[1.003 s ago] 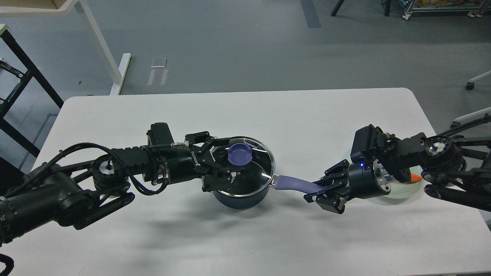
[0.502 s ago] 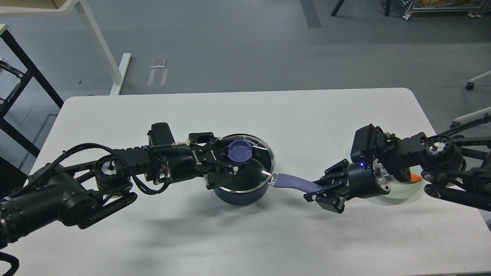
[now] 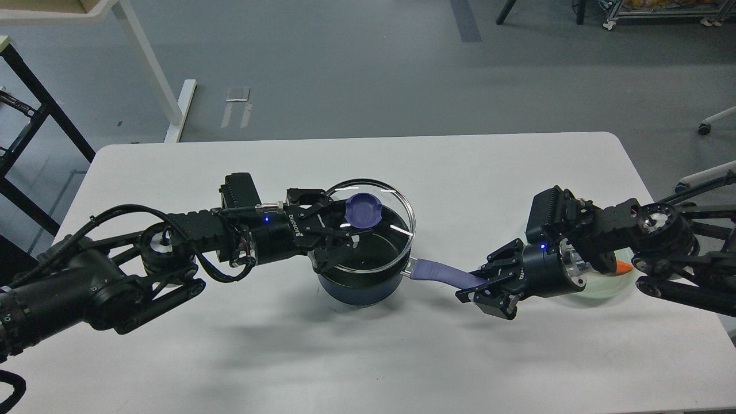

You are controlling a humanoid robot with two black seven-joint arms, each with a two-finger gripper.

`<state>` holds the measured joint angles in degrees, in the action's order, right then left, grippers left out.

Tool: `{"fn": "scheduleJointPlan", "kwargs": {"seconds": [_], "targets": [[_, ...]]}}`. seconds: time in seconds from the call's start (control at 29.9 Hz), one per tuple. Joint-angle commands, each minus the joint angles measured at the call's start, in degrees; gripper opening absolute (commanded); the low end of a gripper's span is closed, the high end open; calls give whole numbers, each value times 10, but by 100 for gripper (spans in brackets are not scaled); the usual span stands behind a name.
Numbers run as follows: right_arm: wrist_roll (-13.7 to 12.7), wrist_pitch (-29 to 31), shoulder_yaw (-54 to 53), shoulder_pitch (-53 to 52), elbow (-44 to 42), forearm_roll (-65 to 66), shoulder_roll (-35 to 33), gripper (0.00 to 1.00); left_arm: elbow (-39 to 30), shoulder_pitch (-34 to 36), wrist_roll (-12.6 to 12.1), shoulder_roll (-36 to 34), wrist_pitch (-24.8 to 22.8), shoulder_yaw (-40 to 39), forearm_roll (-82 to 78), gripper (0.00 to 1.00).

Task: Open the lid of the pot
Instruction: 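Lift the glass lid off the pot with the left gripper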

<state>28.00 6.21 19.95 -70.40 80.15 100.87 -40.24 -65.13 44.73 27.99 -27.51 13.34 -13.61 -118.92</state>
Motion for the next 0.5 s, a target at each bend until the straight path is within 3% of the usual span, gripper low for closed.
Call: {"fn": "scheduleJointPlan", "kwargs": {"seconds": [0.0, 0.33, 0.47], "targets": [[0, -1, 0, 1, 0, -1, -1, 37, -11, 11, 0, -17, -1, -1, 2, 42], [0, -1, -1, 1, 0, -1, -2, 37, -52, 17, 0, -143, 3, 1, 79, 43], [0, -1, -1, 1, 0, -1, -1, 37, -52, -2, 0, -195, 36, 2, 91, 44]]}}
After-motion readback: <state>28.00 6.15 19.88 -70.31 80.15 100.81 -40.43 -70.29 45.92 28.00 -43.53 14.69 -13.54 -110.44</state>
